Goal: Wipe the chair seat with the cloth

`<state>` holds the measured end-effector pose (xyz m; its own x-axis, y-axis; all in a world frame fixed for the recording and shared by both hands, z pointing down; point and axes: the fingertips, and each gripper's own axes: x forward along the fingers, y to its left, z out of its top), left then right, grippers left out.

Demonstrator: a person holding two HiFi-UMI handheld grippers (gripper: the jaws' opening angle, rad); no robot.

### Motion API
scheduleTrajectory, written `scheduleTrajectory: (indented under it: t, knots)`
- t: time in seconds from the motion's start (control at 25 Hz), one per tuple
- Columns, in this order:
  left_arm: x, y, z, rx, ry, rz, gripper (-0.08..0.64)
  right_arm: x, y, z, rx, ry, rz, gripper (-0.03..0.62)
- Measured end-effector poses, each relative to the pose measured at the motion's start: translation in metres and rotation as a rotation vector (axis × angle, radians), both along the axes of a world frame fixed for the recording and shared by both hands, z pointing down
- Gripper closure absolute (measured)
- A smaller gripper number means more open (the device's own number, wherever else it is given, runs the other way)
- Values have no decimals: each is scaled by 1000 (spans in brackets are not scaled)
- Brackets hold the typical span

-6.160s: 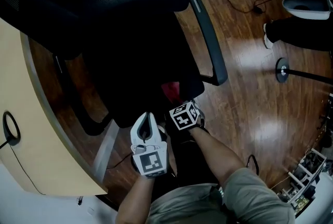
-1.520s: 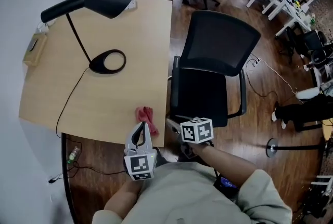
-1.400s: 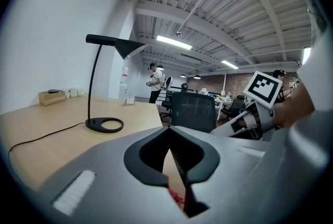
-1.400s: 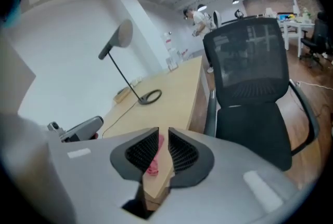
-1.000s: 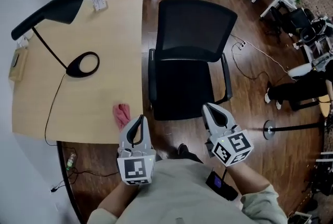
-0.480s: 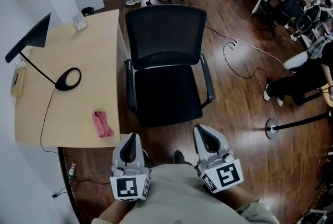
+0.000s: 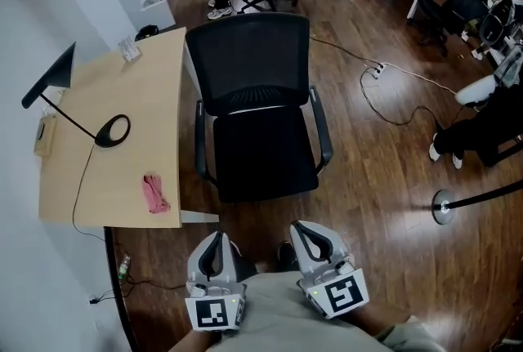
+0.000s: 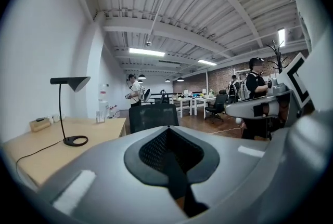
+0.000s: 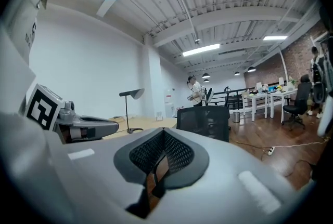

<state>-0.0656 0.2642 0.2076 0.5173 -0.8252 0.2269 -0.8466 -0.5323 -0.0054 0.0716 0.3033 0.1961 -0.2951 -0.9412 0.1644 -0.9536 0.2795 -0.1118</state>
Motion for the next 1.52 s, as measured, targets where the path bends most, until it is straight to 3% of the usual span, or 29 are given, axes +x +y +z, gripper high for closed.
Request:
scheduleTrajectory:
  t: [0.2,0.4,0.92,1.52]
  knots:
    - [-2,5,-7,24,-7,8,555,-6,3,2,-6,-26,-4,592]
    - [-20,5,-16,35,13,17,555,-8,7,-9,3,-19,56,592]
    - [-59,4,-11,39,50,48,555,-58,13,-5,-20,60,68,592]
    - [-56,0,-12,38,46,65,555,-56,9,-8,-16,55,92,592]
